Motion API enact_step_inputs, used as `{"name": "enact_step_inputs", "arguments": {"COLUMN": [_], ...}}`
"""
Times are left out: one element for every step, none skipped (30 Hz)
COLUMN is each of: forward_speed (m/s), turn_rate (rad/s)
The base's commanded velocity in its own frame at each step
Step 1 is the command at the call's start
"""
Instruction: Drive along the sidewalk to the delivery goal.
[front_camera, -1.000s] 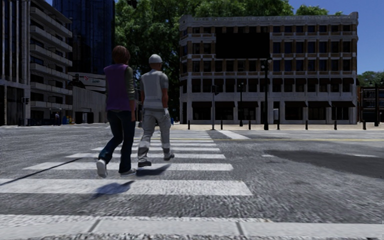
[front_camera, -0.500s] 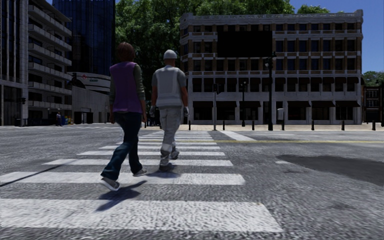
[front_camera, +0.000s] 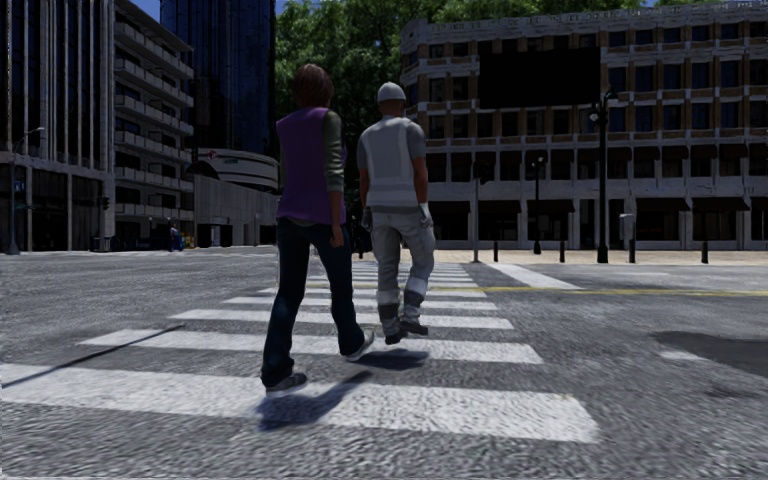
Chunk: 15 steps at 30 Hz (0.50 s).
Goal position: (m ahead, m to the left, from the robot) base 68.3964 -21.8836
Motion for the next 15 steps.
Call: {"name": "enact_step_inputs", "arguments": {"forward_speed": [1.56,1.56,1.56,1.56,1.56,1.56,1.56,1.56,1.56,1.56,1.56,1.56,1.56,1.56,1.56], "turn_rate": [0.5,0.5,0.5,0.5,0.5,0.5,0.5,0.5,0.5,0.5,0.5,0.5,0.5,0.5,0.5]}}
